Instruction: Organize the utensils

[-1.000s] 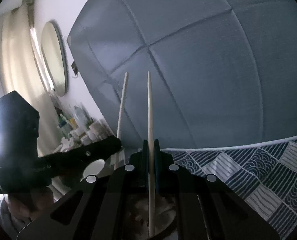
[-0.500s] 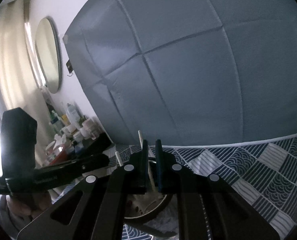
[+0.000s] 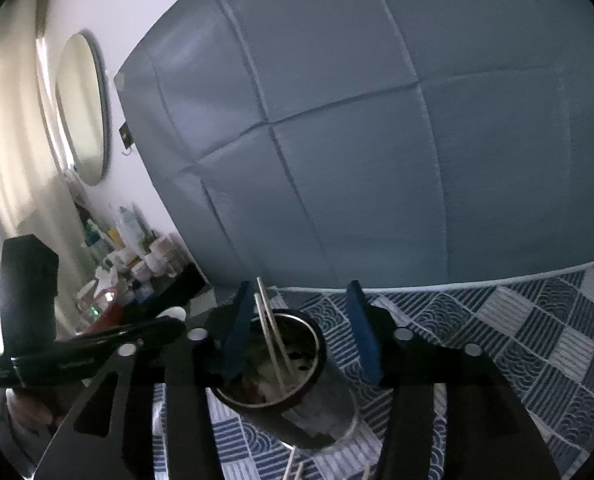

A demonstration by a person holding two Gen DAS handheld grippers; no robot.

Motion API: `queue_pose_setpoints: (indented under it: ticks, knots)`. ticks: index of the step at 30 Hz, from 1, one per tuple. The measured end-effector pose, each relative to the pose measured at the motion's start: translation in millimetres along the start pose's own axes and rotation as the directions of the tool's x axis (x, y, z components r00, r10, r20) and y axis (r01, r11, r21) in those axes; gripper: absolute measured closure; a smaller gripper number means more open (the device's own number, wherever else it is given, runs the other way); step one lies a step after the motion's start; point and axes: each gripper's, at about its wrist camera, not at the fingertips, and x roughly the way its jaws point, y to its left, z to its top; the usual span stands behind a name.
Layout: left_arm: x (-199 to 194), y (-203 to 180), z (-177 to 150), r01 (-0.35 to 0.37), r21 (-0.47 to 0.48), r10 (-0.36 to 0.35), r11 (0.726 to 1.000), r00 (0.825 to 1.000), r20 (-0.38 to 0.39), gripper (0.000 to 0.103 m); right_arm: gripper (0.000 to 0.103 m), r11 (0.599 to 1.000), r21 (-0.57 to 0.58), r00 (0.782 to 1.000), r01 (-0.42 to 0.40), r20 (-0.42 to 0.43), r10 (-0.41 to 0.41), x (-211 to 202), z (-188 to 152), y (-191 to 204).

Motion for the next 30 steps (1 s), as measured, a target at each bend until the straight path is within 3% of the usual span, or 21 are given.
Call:
queue_pose_setpoints:
  ticks: [6,11,19,30]
  knots:
    - [-3,-2,-22,-0.006,0.008,0.006,1.0,0.999,-0.036,0.048,0.039,0.999,-0.005,0.999,0.039,-0.017,-0.039,-15,-7,-8]
    - [7,5,-49,-0.021,-0.042,0.017,0.999,0.996,-0.093,0.032,0.031,0.997,-0.004,0.995,0.072,-0.067,-0.072,-23,-22,-21]
    - [35,9,-98,-0.076,-0.077,0.056,0.994,0.97,-0.237,0.031,0.022,0.994,-0.001,0.977,0.107,-0.185,-0.105,-23,-63,-39]
    - [60,6,-140,-0.115,-0.04,0.093,0.993,0.926,-0.366,0.03,0.019,0.986,-0.019,0.905,0.163,-0.394,-0.157,-4,-126,-52]
